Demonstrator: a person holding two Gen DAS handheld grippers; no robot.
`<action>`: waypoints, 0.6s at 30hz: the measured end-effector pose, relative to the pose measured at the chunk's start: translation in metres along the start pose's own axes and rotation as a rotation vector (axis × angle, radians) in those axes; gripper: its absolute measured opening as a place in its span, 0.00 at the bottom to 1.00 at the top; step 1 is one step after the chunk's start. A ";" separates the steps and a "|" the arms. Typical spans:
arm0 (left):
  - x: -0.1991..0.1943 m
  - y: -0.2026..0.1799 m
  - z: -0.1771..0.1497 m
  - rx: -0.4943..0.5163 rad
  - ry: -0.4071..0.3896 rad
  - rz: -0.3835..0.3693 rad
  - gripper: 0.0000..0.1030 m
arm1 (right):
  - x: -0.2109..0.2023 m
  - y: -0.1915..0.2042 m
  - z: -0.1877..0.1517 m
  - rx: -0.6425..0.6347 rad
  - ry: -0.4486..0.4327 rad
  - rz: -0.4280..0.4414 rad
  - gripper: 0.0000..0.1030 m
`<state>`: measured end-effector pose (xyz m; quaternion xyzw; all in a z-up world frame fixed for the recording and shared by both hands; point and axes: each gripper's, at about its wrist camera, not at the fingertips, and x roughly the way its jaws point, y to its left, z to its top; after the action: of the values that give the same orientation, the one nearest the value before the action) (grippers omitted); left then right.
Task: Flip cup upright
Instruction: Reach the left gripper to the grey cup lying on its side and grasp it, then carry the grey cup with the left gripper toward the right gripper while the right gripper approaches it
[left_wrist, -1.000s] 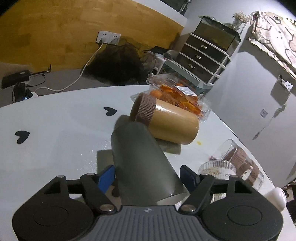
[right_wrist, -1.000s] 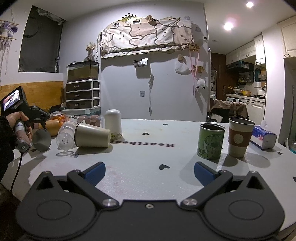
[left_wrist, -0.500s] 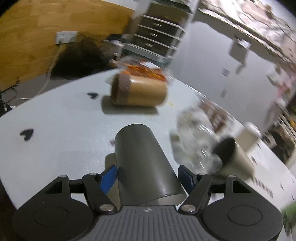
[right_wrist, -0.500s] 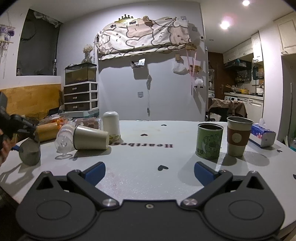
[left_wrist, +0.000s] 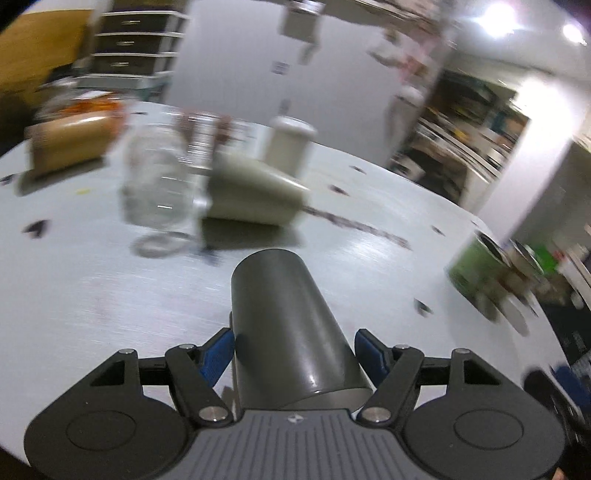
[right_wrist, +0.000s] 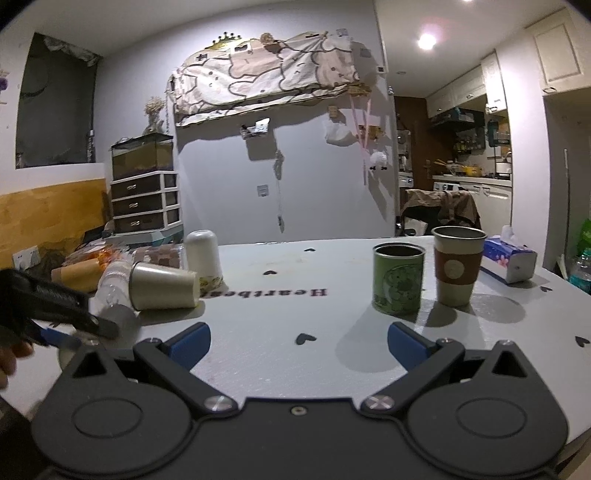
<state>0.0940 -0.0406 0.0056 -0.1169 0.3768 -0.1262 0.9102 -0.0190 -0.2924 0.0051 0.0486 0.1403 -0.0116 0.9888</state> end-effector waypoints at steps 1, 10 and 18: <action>0.002 -0.009 -0.002 0.022 0.008 -0.017 0.70 | 0.000 -0.002 0.002 0.001 0.000 -0.006 1.00; 0.009 -0.051 -0.021 0.166 0.032 -0.093 0.70 | 0.020 -0.017 0.019 0.046 0.036 -0.011 1.00; 0.016 -0.049 -0.025 0.147 0.074 -0.098 0.80 | 0.090 0.008 0.055 0.032 0.253 0.171 1.00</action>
<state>0.0800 -0.0946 -0.0068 -0.0632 0.3937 -0.2022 0.8945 0.0830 -0.2910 0.0332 0.0772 0.2587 0.0768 0.9598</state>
